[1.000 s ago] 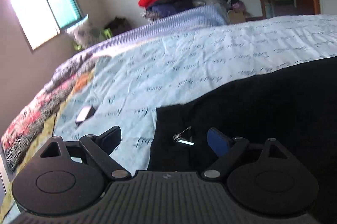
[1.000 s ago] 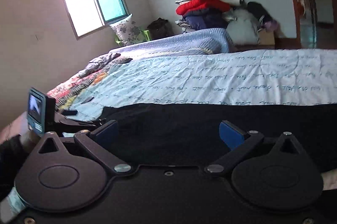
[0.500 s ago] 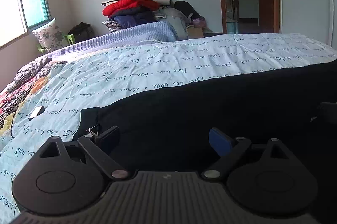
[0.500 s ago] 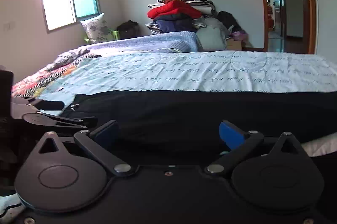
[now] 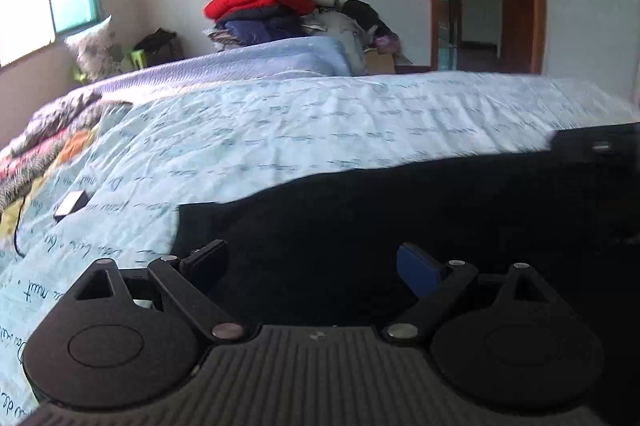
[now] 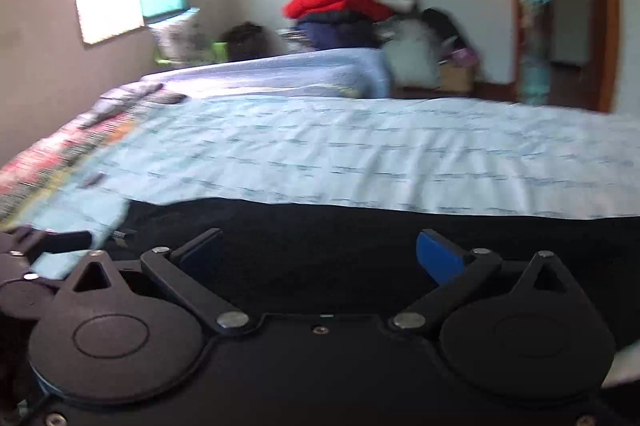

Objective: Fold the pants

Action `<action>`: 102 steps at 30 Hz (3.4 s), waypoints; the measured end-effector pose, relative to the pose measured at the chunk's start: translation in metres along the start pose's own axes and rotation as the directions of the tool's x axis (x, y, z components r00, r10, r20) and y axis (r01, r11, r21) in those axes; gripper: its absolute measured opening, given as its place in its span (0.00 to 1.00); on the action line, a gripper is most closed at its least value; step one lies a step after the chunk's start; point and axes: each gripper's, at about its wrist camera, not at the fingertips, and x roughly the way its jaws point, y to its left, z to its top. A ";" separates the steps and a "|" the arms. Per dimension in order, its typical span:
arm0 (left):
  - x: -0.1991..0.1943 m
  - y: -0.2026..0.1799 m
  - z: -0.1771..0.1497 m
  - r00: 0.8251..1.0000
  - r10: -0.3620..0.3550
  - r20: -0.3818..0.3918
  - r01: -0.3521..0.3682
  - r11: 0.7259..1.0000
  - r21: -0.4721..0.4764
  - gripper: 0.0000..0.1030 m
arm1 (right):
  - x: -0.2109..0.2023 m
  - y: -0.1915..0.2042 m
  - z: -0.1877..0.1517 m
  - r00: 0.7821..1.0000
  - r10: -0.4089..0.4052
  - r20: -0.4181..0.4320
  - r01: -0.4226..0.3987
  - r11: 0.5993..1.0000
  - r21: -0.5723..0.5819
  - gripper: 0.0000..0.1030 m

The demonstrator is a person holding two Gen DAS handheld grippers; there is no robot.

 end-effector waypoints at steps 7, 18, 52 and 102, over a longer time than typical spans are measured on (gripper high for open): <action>0.060 0.144 0.001 0.965 -0.240 -0.110 0.175 0.892 -0.416 0.75 | 0.026 -0.040 0.023 0.972 0.211 -0.101 -0.185 0.958 0.217 1.00; 0.110 0.164 0.008 0.929 -0.341 -0.144 0.237 0.848 -0.473 0.67 | 0.050 -0.063 0.029 0.938 0.325 -0.118 -0.283 0.918 0.279 1.00; 0.060 0.128 0.051 0.943 -0.333 -0.014 0.325 0.928 -0.183 0.34 | 0.155 -0.172 0.068 0.730 0.282 -0.622 -0.335 0.942 0.034 0.67; -0.088 0.149 -0.034 0.937 -0.313 0.154 0.348 0.878 -0.330 0.57 | -0.003 -0.015 -0.046 0.746 0.603 -0.284 -0.502 0.788 0.356 0.66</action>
